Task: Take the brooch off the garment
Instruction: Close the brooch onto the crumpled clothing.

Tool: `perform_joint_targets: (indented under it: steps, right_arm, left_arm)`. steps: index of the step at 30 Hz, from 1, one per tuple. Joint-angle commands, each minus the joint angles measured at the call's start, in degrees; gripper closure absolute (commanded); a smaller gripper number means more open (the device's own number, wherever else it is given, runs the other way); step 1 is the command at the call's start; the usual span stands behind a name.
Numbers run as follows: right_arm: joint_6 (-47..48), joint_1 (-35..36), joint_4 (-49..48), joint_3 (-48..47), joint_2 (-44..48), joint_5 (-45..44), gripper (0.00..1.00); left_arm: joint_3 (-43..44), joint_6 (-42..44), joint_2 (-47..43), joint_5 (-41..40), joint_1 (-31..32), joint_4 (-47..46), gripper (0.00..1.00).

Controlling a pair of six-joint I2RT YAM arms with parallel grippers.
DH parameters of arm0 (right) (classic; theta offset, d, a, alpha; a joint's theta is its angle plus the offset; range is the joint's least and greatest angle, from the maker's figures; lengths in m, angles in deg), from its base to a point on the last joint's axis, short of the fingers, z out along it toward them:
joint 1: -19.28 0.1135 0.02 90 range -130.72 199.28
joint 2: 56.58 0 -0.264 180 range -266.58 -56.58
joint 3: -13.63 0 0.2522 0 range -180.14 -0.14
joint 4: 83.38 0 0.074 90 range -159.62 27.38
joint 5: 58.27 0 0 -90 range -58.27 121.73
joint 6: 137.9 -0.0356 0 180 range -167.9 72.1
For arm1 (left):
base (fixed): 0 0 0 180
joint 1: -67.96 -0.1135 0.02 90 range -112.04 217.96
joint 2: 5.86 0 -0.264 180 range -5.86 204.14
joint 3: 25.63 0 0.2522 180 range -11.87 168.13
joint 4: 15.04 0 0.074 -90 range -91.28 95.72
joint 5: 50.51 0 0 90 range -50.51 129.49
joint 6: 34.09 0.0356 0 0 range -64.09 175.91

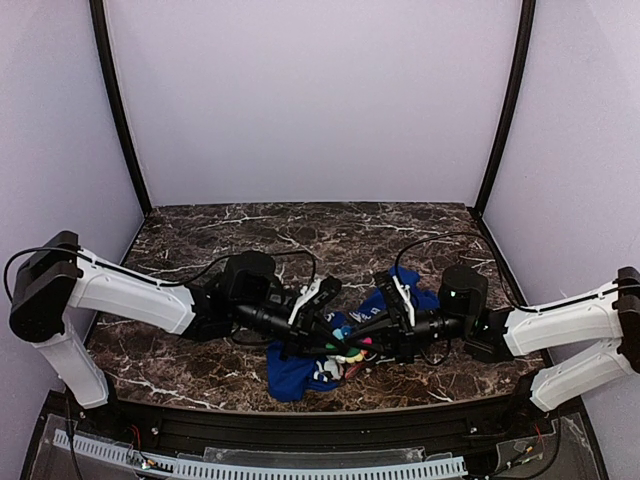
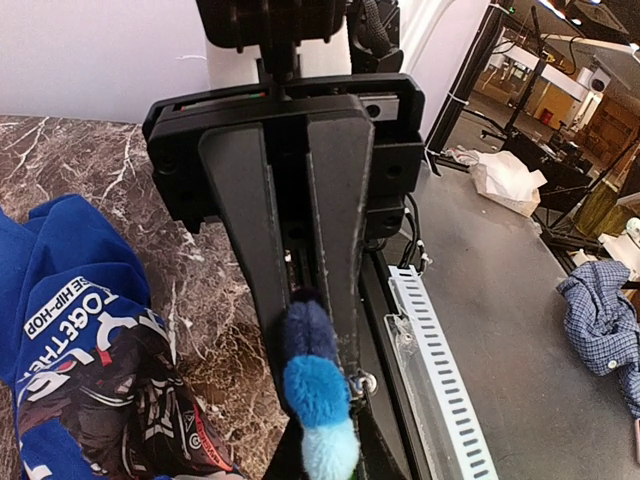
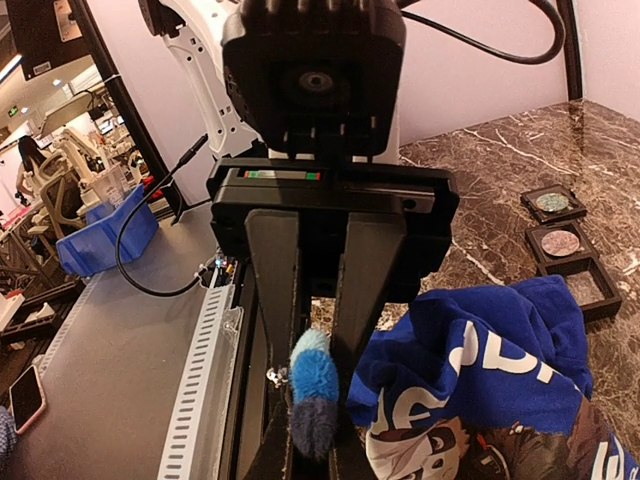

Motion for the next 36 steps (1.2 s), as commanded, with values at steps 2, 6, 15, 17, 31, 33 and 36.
perform_joint_targets:
  steps: [2,6,15,17,31,33,36]
  right_arm:
    - [1.7,1.7,1.9,-2.8,-1.5,-1.0,1.00]
    - [2.0,1.7,2.5,-2.7,-1.3,-1.6,1.00]
    - [1.9,1.8,2.8,-3.1,-2.6,-1.7,1.00]
    - [1.7,1.7,2.8,-3.1,-2.7,-2.2,1.00]
    - [-1.7,1.1,3.3,-5.0,-4.6,-4.1,1.00]
    - [-2.4,0.7,3.1,-5.1,-4.7,-4.2,1.00]
    - [-3.4,0.2,2.4,-4.6,-4.0,-4.6,1.00]
  left_arm:
    - [3.8,0.7,0.8,0.4,1.0,-0.7,0.99]
    - [4.0,1.4,0.7,0.5,0.9,0.5,0.99]
    - [6.7,5.2,0.4,2.6,0.9,7.9,0.99]
    - [6.8,5.4,0.4,2.7,0.9,8.4,0.99]
    - [8.2,9.0,-0.7,-2.4,1.6,14.4,0.99]
    - [8.3,9.7,-1.1,-4.0,1.8,15.5,0.99]
    - [8.0,10.2,-1.9,-6.2,2.0,15.9,0.99]
